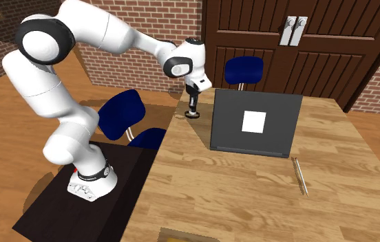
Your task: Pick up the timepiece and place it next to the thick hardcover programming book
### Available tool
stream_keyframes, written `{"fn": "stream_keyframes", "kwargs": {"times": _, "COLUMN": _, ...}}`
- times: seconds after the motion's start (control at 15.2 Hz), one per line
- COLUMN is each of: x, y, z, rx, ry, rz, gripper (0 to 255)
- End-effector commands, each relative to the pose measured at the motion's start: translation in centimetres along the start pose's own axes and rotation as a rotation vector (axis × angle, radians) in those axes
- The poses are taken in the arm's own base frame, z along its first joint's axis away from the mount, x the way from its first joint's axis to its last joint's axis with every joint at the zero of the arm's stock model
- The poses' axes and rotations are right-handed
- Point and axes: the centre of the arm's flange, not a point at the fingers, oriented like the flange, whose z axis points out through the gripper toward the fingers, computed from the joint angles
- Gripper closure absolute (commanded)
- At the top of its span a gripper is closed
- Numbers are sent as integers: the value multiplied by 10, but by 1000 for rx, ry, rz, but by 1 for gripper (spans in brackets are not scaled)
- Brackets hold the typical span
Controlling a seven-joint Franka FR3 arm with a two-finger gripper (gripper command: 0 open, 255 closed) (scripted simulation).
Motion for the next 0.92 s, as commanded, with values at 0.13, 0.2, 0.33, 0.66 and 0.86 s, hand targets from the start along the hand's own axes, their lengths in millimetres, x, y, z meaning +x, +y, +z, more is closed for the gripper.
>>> {"fn": "stream_keyframes", "kwargs": {"times": 0.13, "x": 0, "y": -3, "z": -20, "rx": 0, "ry": -1, "rz": 0, "gripper": 255}}
{"fn": "stream_keyframes", "kwargs": {"times": 0.2, "x": 0, "y": -3, "z": -26, "rx": 0, "ry": -1, "rz": 0, "gripper": 255}}
{"fn": "stream_keyframes", "kwargs": {"times": 0.33, "x": 0, "y": -4, "z": -36, "rx": 0, "ry": -1, "rz": 0, "gripper": 255}}
{"fn": "stream_keyframes", "kwargs": {"times": 0.66, "x": -6, "y": 47, "z": -46, "rx": 0, "ry": 0, "rz": 0, "gripper": 255}}
{"fn": "stream_keyframes", "kwargs": {"times": 0.86, "x": -10, "y": 87, "z": -51, "rx": 0, "ry": -1, "rz": 0, "gripper": 255}}
